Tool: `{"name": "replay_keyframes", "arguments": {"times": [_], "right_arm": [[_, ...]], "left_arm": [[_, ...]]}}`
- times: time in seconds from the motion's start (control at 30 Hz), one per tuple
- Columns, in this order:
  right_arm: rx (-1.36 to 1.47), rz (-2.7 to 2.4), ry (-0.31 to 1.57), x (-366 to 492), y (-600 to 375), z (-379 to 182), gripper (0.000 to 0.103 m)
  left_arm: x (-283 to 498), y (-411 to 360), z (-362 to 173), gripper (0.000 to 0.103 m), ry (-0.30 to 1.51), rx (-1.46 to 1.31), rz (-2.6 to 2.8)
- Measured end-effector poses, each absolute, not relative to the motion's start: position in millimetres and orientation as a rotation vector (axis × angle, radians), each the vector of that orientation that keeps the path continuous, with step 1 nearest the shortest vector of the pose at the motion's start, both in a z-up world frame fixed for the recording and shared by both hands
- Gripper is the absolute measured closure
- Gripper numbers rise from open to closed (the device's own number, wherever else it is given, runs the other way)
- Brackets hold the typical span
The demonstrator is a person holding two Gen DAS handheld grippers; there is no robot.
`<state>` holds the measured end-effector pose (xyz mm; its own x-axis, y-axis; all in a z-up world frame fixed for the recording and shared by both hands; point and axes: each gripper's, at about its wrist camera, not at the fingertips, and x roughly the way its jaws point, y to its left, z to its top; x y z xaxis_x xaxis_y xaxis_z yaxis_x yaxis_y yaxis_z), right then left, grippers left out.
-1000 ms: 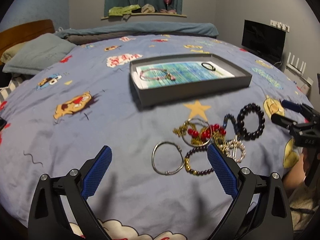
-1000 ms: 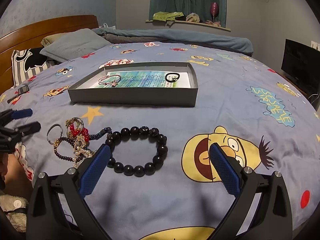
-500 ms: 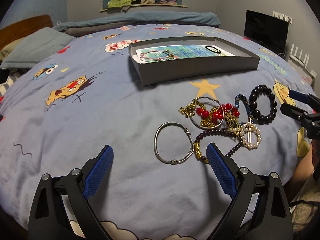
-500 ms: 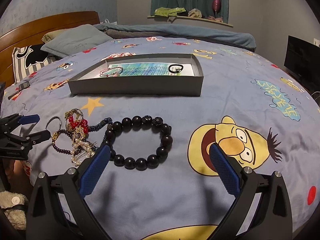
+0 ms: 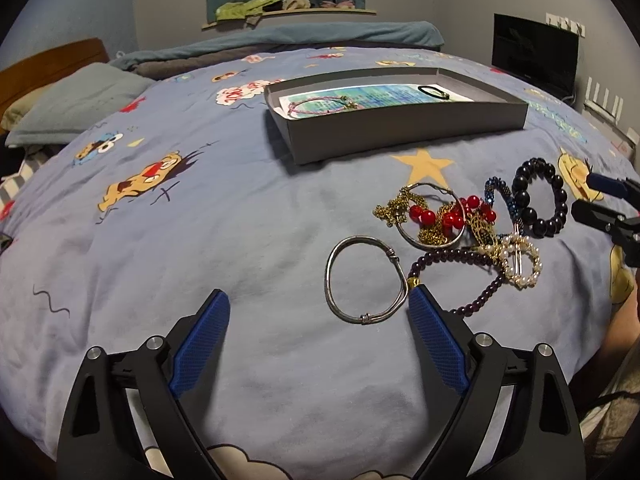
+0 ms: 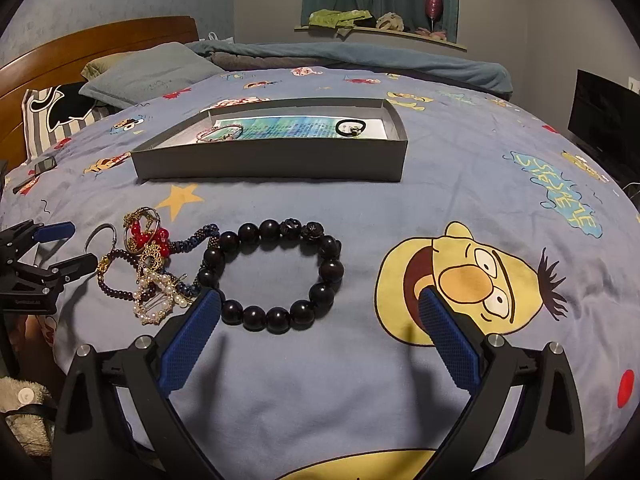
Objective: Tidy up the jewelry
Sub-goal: 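Move both tools back over the remaining jewelry pile, then grasp the silver bangle with the left tool while the right tool grasps the black bead bracelet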
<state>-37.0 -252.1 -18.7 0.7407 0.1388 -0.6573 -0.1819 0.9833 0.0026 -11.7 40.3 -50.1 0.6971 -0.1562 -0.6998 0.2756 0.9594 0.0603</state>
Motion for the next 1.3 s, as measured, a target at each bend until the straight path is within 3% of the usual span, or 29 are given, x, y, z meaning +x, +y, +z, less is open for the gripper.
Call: {"name": "replay_keyframes", "arguments": {"times": [0.5,0.6,0.63,0.7,0.93,1.0,1.13,1.23,1.27,1.3], "right_arm": [[-0.066,0.174,0.727,-36,-250,-21,0.009],[-0.067,0.177,0.731,-34,-249,-22,0.011],[-0.063,0.179,0.735,-32,-250,-23,0.012],[-0.051,0.177,0.745,-29,-251,-23,0.021],[-0.037,0.152,0.756,-17,-254,-23,0.039],[-0.049,0.147,0.76,-12,-253,-23,0.05],[-0.056,0.129,0.771,-5,-254,-30,0.062],[-0.052,0.136,0.768,-4,-255,-31,0.076],[-0.053,0.141,0.762,-4,-255,-29,0.086],[-0.057,0.144,0.757,-5,-254,-27,0.086]], "left_arm": [[-4,23,-56,0.02,0.719,0.237,-0.293],[-5,22,-58,0.033,0.708,0.253,-0.312],[-6,21,-58,0.046,0.703,0.259,-0.322],[-6,20,-56,0.055,0.699,0.268,-0.333],[-4,32,-49,0.055,0.713,0.18,-0.355],[-2,36,-47,0.055,0.721,0.151,-0.357],[1,40,-45,0.055,0.732,0.12,-0.358],[-1,41,-44,0.055,0.735,0.11,-0.362],[-1,41,-43,0.055,0.734,0.108,-0.363],[-2,42,-42,0.055,0.732,0.107,-0.363]]}}
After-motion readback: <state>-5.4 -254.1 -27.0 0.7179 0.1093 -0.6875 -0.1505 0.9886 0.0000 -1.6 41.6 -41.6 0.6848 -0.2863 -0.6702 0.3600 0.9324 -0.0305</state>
